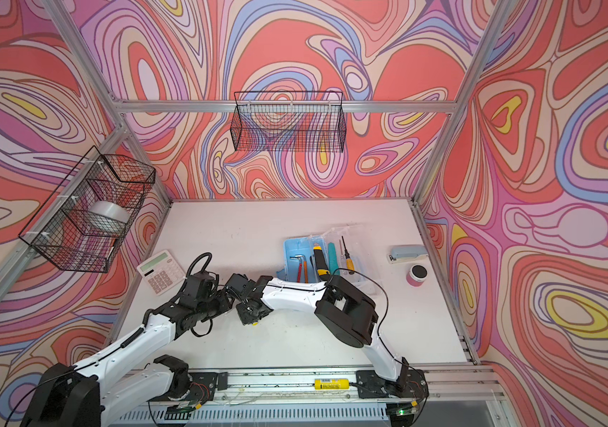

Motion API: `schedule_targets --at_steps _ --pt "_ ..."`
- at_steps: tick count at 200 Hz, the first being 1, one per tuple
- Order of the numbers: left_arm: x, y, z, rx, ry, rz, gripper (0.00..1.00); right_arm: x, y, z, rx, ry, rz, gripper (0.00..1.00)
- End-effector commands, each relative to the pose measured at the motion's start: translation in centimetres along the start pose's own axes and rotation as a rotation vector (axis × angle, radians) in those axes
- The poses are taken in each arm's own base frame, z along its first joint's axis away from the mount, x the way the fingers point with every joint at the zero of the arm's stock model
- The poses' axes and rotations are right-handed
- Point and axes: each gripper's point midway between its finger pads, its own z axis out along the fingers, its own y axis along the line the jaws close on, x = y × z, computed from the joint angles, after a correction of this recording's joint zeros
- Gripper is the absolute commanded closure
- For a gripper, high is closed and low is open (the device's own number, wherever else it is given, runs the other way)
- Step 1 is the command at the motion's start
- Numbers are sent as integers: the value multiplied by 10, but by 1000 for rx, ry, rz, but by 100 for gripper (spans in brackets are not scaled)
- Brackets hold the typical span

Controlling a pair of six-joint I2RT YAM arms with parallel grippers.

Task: Pack the tool kit
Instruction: 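Grasp the black-yellow-handled screwdriver with the right gripper and lift it, then carry the black-yellow screwdriver into the box and release it with the right gripper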

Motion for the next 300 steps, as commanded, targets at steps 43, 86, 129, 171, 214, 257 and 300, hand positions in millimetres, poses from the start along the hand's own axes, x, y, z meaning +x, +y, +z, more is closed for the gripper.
schedule_targets --at_steps 43,86,129,171,214,257,300 --pt "-3 2 6 -7 -10 -18 56 -14 -34 -63 129 -112 -15 79" --pt "-11 -2 4 -7 -31 -9 56 -42 -82 -140 192 -252 40 82" --pt "-18 -11 6 11 -37 7 56 -45 -201 -212 409 -343 152 82" --pt "-21 -15 9 14 -33 18 56 -16 -296 -254 576 -353 253 85" --pt "-24 -17 7 18 -45 31 56 4 -330 -260 654 -355 309 84" --pt "-27 -19 5 19 -50 46 56 10 -342 -243 702 -301 316 83" --pt "-24 -16 7 16 -48 44 56 20 -354 -230 772 -222 311 80"
